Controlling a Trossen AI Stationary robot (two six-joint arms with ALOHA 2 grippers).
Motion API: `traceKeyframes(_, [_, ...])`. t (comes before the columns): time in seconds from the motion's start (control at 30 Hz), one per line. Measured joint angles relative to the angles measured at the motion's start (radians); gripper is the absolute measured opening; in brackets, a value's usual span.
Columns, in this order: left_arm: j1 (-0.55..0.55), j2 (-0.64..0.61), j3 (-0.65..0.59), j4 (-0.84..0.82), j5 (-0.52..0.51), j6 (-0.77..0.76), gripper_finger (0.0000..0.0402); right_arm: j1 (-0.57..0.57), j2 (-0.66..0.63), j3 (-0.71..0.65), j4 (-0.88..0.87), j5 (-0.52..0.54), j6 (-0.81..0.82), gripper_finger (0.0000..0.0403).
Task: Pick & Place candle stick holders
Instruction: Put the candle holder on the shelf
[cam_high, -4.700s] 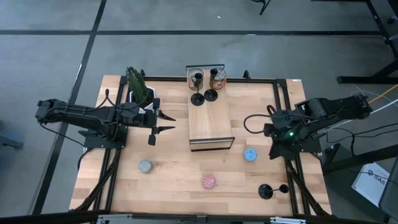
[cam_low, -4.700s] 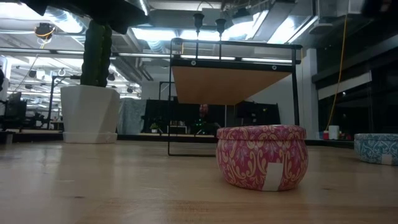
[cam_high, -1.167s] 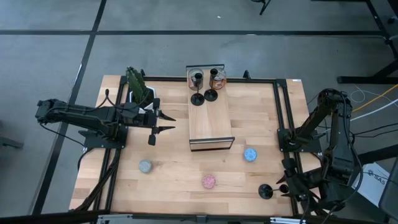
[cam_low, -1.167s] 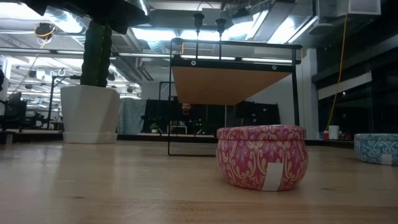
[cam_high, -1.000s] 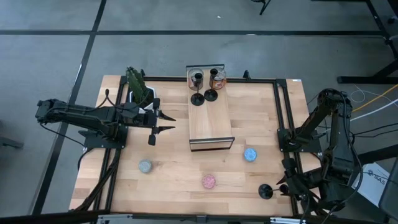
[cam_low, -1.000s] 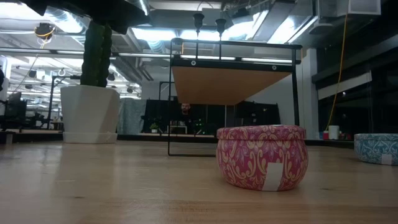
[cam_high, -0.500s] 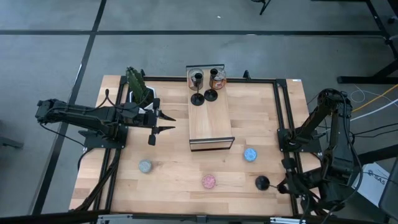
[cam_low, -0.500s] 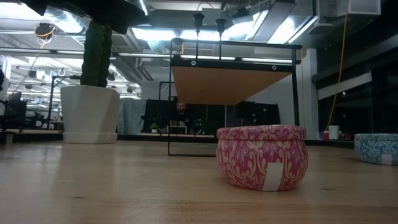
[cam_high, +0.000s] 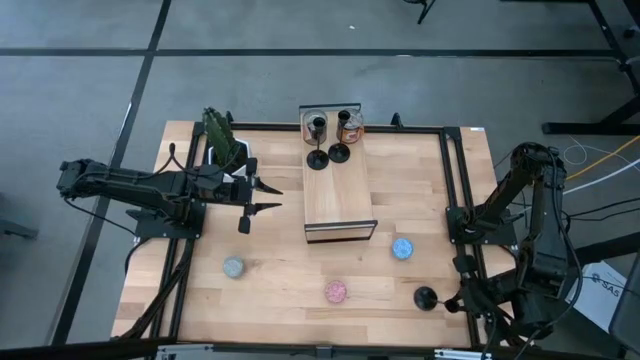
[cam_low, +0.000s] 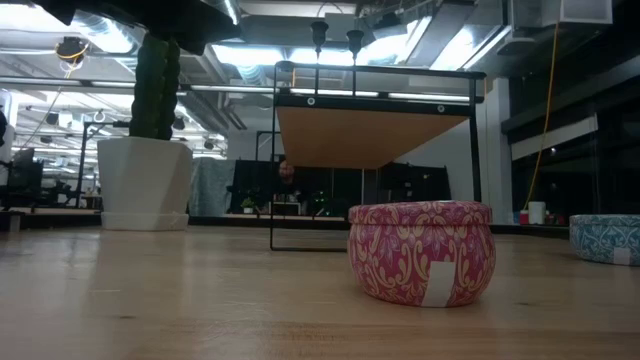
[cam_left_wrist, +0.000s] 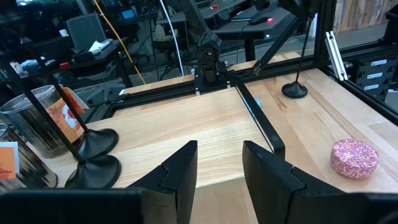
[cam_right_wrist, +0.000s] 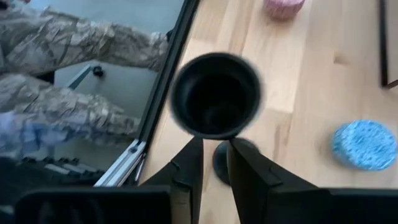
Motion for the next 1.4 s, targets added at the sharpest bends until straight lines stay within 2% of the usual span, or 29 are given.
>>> traceKeyframes(0.17, [0.000, 0.000, 0.000, 0.000, 0.000, 0.000, 0.0125, 0.000, 0.000, 0.000, -0.010, -0.025, 0.031, 0.0073])
traceKeyframes(0.37, [0.000, 0.000, 0.000, 0.000, 0.000, 0.000, 0.0122, 0.013, 0.000, 0.000, -0.125, -0.033, 0.215, 0.0073])
traceKeyframes(0.5, [0.000, 0.000, 0.000, 0.000, 0.000, 0.000, 0.0125, 0.074, 0.000, 0.000, -0.168, -0.031, 0.284, 0.0073])
traceKeyframes(0.6, [0.000, 0.000, 0.000, 0.000, 0.000, 0.000, 0.0124, 0.146, 0.000, 0.000, -0.183, 0.009, 0.324, 0.0073])
traceKeyframes(0.87, [0.000, 0.000, 0.000, 0.000, 0.000, 0.000, 0.0125, 0.307, 0.009, -0.023, -0.274, 0.156, 0.602, 0.0073])
traceKeyframes(1.07, [0.000, 0.000, 0.000, 0.000, 0.000, 0.000, 0.0122, 0.311, 0.027, -0.120, -0.188, 0.165, 0.680, 0.0074])
traceKeyframes(1.27, [0.000, 0.000, 0.000, 0.000, 0.000, 0.000, 0.0124, 0.310, 0.026, -0.132, -0.184, 0.164, 0.721, 0.0075])
traceKeyframes(1.4, [0.000, 0.000, 0.000, 0.000, 0.000, 0.000, 0.0122, 0.307, 0.027, -0.132, -0.185, 0.162, 0.734, 0.0100])
